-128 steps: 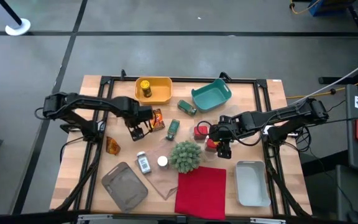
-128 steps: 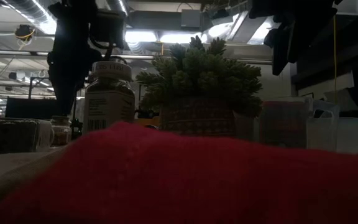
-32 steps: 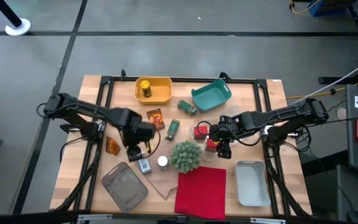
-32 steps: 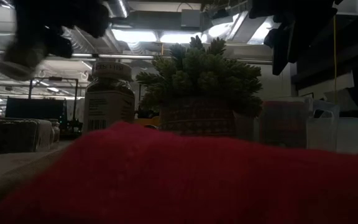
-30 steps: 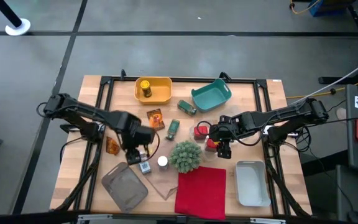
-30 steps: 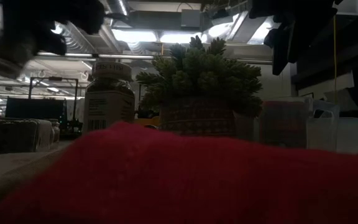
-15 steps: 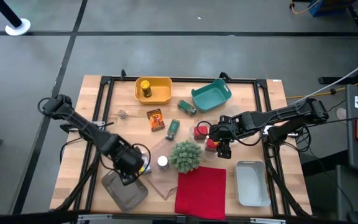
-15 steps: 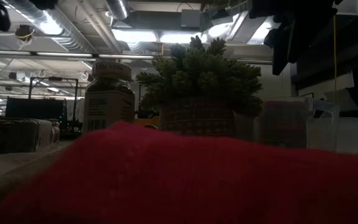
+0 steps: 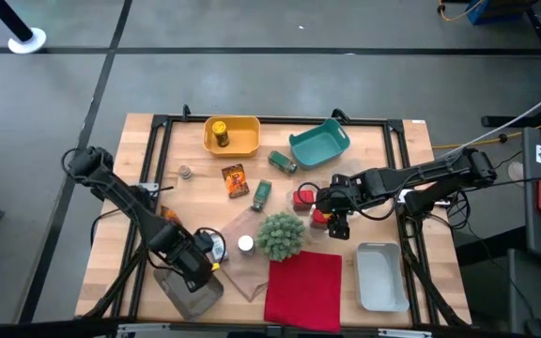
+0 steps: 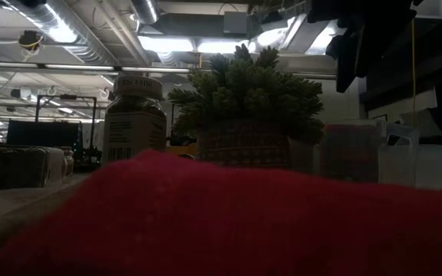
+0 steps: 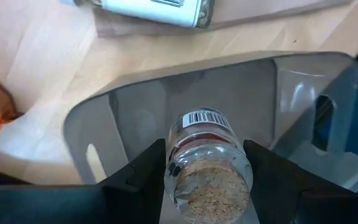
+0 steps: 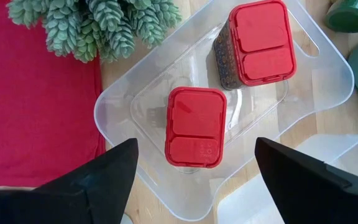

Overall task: Sort spices by type
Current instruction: Put the bottom brown seasoning bottle into the black bin, then put the brown seasoning bottle into the black bin

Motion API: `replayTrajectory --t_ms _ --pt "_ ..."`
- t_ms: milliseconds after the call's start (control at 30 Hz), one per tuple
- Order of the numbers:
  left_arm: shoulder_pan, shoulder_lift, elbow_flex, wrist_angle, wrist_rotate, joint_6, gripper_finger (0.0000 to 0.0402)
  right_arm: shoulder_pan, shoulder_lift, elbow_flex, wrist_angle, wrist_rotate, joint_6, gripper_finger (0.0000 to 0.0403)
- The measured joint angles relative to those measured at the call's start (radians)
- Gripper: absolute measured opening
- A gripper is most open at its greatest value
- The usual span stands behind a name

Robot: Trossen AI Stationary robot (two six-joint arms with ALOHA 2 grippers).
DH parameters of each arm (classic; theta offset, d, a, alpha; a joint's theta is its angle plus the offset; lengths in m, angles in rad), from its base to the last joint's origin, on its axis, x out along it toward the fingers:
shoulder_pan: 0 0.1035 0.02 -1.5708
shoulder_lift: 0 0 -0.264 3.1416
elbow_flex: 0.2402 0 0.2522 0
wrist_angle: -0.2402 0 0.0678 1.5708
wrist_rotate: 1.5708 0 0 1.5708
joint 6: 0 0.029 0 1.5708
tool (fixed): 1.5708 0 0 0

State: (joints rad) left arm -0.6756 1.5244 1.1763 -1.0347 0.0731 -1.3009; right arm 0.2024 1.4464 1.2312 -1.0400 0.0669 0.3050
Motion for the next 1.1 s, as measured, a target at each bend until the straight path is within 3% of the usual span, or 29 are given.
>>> replayTrajectory --t_ms 467,767,1100 --pt "-0.001 0.155 0.000 0.046 -0.004 0.047 0.0170 0.000 0.000 0.000 0.002 0.000 0.000 0.0324" --pt "-0.001 0.188 0.000 0.087 -0.005 0.071 0.0173 0.000 0.000 0.000 0.002 0.000 0.000 0.0324" --pt "0.001 0.187 0.000 0.087 -0.006 0.070 0.0220 0.000 0.000 0.000 0.002 0.000 0.000 0.0324"
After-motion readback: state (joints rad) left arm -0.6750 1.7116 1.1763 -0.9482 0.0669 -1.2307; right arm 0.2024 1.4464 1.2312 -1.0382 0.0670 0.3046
